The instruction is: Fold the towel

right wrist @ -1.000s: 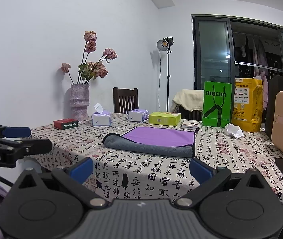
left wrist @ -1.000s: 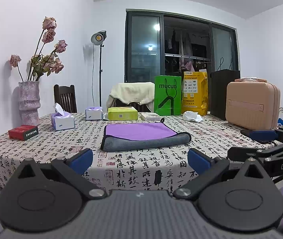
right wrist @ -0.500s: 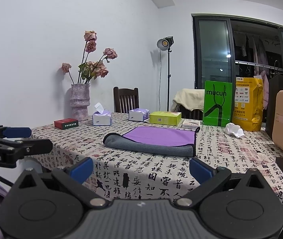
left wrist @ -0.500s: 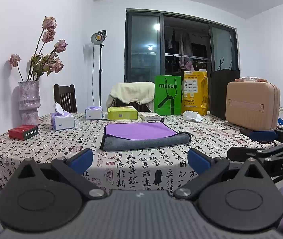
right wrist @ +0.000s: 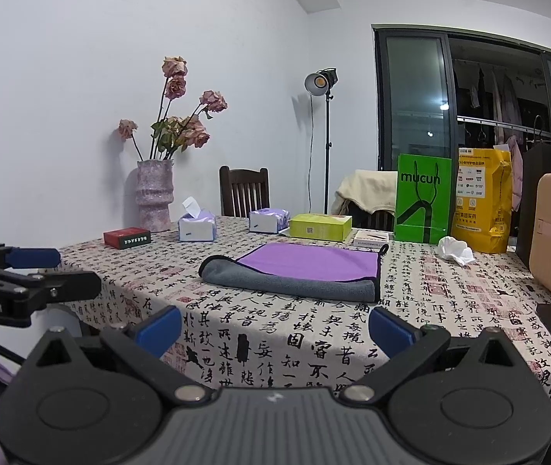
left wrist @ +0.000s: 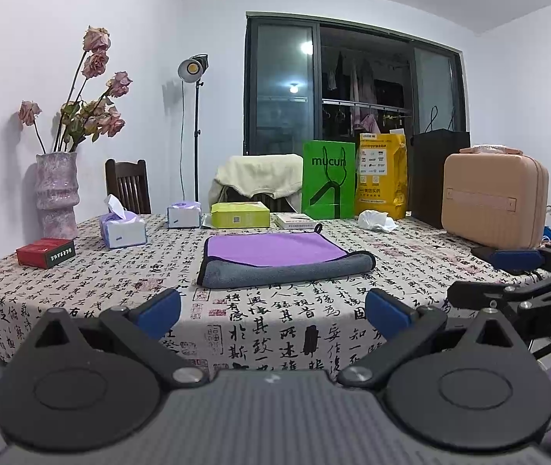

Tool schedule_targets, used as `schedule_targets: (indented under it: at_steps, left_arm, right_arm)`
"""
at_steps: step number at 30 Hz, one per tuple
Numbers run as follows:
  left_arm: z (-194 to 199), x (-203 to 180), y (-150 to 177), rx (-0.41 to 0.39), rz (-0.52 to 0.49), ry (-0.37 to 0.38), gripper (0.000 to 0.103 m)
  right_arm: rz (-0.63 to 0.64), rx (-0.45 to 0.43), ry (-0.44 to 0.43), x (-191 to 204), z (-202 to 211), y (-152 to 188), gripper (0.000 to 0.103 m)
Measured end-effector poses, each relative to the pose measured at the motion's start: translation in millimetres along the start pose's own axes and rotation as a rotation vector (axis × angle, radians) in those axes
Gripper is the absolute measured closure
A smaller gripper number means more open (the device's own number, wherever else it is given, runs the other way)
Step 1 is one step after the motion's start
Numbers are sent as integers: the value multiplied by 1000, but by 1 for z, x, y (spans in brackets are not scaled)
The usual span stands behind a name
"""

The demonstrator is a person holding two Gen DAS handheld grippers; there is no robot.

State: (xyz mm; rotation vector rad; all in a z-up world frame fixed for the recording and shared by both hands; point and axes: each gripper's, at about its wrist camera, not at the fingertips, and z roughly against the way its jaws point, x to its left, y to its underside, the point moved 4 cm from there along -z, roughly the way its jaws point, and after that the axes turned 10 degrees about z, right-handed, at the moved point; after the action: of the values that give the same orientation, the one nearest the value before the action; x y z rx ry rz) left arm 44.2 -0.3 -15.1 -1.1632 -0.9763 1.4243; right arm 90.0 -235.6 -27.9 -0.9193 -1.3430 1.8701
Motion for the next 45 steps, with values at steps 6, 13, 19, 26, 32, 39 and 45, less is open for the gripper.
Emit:
schedule_targets:
  at_steps: [6, 13, 19, 26, 32, 39, 45]
  left_arm:
    - [-5, 3, 4, 10, -15, -10, 0]
    - [-12, 10, 1, 0, -43, -27, 0]
    - [-23, 14, 0, 12, -53, -24, 0]
    - [-45, 22, -8, 1, -38, -43, 0]
    - [-65, 36, -16, 8, -16, -80, 0]
    - [-92, 39, -16, 36, 9, -53, 0]
    - [-119, 33, -12, 77, -40, -11, 0]
  right_arm:
    - [11, -2, 16, -3, -3, 0, 0]
    - [-6, 1, 28, -6, -12, 4, 0]
    - [2, 5, 26, -7, -24, 3, 0]
    - [-7, 45, 13, -11, -46, 9, 0]
    - [-17, 62, 17, -18, -66, 10, 0]
    - [-3, 73, 24, -24, -91, 7, 0]
    - [8, 83, 42, -33, -112, 4, 0]
